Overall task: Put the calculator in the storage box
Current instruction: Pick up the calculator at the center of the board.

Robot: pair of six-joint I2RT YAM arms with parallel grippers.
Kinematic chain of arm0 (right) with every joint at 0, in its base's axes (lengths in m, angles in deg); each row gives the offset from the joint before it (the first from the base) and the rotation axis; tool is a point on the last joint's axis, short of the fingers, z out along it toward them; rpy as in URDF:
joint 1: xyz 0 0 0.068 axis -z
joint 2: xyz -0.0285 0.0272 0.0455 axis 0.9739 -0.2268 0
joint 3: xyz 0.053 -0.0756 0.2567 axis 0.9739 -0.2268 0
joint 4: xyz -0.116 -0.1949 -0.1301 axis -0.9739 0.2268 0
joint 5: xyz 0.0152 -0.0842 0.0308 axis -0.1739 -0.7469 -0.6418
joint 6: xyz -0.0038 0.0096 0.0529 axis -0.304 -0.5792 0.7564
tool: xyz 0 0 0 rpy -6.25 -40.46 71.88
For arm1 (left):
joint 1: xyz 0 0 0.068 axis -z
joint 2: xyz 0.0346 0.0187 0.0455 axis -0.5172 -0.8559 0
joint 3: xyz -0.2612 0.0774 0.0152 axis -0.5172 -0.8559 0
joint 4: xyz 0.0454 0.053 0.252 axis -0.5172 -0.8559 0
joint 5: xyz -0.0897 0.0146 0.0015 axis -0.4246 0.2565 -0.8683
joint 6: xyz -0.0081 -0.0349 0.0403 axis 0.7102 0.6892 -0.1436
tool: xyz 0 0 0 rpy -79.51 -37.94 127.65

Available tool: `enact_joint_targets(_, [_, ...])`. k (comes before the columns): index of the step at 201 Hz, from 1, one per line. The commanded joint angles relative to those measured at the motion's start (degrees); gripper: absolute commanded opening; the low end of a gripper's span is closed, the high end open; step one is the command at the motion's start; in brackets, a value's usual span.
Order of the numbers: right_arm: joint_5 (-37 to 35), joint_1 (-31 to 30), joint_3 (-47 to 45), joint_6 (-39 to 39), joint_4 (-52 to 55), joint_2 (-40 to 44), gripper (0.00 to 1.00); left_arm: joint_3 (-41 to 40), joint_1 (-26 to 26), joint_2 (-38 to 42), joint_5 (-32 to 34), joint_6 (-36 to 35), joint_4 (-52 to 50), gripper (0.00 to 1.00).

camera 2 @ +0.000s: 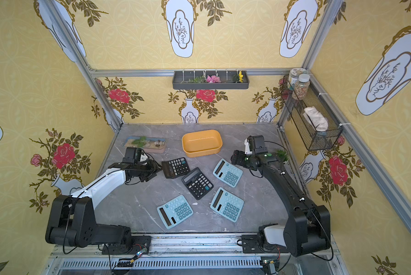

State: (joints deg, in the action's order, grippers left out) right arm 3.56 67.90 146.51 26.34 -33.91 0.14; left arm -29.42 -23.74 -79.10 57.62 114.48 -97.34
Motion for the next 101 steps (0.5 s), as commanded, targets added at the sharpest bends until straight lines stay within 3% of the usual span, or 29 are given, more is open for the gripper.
enact_joint_targets(1, [-0.44, -0.06, 1.08, -0.09, 1.02, -1.52, 0.83, 0.34, -0.02, -3.32, -2.36, -1.13, 4.38, 0.53])
enact_joint_targets(74, [0.25, 0.42, 5.52, -3.22, 1.83, -8.08, 0.81, 3.77, -0.04, -11.38, -3.83, -0.71, 8.72, 0.47])
enact_joint_targets(101, [1.63, 1.04, 6.74, -3.93, 1.63, -10.20, 0.77, 5.61, -0.06, -13.52, -4.55, -0.67, 8.36, 0.38])
